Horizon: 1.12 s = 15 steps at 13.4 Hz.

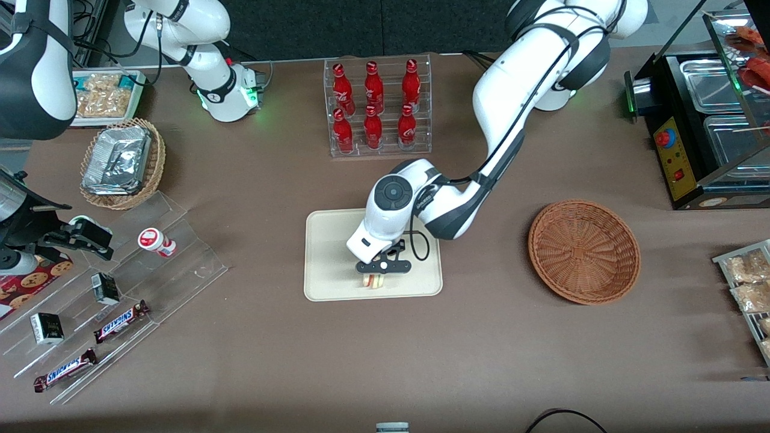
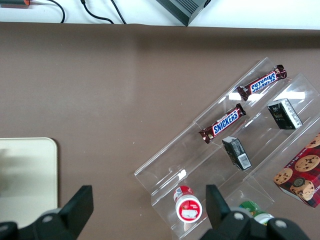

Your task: Place sandwich from basket to tray

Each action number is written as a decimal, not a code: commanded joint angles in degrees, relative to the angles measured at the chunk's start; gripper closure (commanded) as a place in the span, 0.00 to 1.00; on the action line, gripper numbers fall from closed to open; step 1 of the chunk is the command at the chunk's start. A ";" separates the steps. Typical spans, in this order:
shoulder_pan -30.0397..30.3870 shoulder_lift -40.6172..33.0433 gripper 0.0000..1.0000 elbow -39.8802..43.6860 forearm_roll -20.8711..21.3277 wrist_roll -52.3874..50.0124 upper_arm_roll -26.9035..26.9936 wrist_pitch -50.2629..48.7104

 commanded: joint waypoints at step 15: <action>13.77 -21.48 0.01 -1.82 -12.87 17.33 -0.05 -25.35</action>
